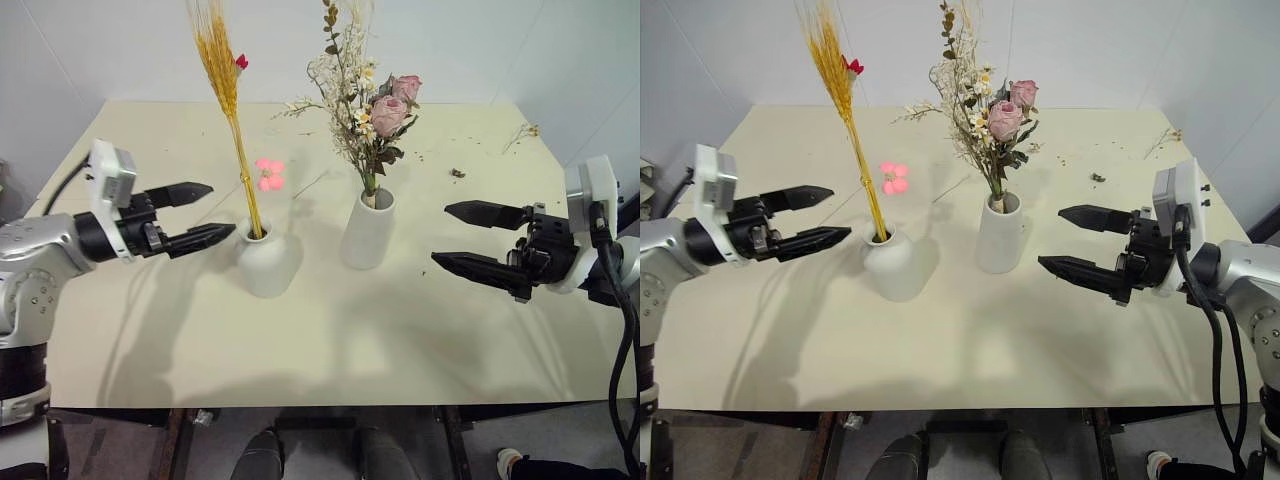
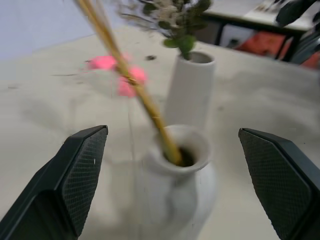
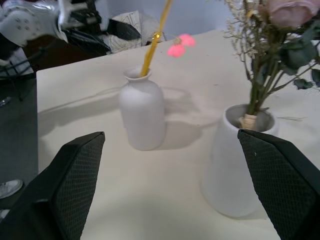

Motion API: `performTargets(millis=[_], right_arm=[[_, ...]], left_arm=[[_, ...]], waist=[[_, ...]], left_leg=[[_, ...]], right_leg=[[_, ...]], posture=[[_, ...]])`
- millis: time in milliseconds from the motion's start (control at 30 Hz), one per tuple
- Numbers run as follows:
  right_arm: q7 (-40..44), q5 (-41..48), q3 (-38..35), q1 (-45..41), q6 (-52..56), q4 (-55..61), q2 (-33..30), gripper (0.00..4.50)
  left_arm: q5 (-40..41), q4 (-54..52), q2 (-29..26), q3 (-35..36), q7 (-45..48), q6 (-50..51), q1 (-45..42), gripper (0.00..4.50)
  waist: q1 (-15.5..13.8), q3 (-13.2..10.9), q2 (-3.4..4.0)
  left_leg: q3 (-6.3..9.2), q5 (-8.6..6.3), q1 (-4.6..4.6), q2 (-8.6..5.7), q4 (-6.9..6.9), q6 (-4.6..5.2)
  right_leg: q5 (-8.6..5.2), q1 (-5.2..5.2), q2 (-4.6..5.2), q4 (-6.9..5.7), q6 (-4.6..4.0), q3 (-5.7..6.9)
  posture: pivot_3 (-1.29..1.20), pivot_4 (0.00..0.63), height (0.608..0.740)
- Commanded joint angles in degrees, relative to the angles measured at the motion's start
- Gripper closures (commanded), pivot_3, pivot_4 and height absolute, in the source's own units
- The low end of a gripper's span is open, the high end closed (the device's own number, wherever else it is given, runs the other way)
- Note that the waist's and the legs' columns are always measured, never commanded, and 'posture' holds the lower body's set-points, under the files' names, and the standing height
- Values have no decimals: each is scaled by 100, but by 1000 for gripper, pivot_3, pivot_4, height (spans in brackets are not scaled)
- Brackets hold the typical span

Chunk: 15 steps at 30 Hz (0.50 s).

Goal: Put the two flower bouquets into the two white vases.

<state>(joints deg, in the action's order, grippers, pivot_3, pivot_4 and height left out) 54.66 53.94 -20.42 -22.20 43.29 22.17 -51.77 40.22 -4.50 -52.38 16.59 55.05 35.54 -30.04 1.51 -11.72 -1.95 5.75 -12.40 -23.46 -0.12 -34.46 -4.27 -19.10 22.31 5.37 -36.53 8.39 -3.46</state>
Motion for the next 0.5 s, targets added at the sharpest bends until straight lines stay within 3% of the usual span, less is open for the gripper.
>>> performTargets(millis=[33, 300, 400, 500], right_arm=[[129, -57, -28, -135, -162, -22, -118, 0], [563, -353, -162, -59, -323, -489, -413, 0], [783, -549, -261, -44, -472, -846, -604, 0], [1049, -797, -260, -67, -703, -1295, -783, 0]], left_arm=[[-139, 159, -291, 258, 146, -189, -145, 30], [-492, 1080, -741, 602, 509, -869, -273, 30], [-637, 1517, -880, 647, 959, -1362, -257, 30], [-411, 1771, -1006, 514, 1653, -1153, -257, 30]], waist=[[1, 0, 0], [5, -2, 2], [11, -2, 4], [12, -3, 5]], left_leg=[[0, 0, 0, 0, 6, 0], [-4, 0, -2, 2, 35, 0], [-7, 0, -1, 3, 34, 0], [-10, 0, 0, 3, 35, 0]], right_leg=[[0, 1, 0, 3, 0, 0], [-5, 12, 1, 15, -4, 1], [-5, 13, 0, 14, -4, 1], [-5, 13, 0, 12, -6, 1]], posture=[[0, 150, 740], [0, 150, 740], [0, 150, 740], [0, 150, 740]])
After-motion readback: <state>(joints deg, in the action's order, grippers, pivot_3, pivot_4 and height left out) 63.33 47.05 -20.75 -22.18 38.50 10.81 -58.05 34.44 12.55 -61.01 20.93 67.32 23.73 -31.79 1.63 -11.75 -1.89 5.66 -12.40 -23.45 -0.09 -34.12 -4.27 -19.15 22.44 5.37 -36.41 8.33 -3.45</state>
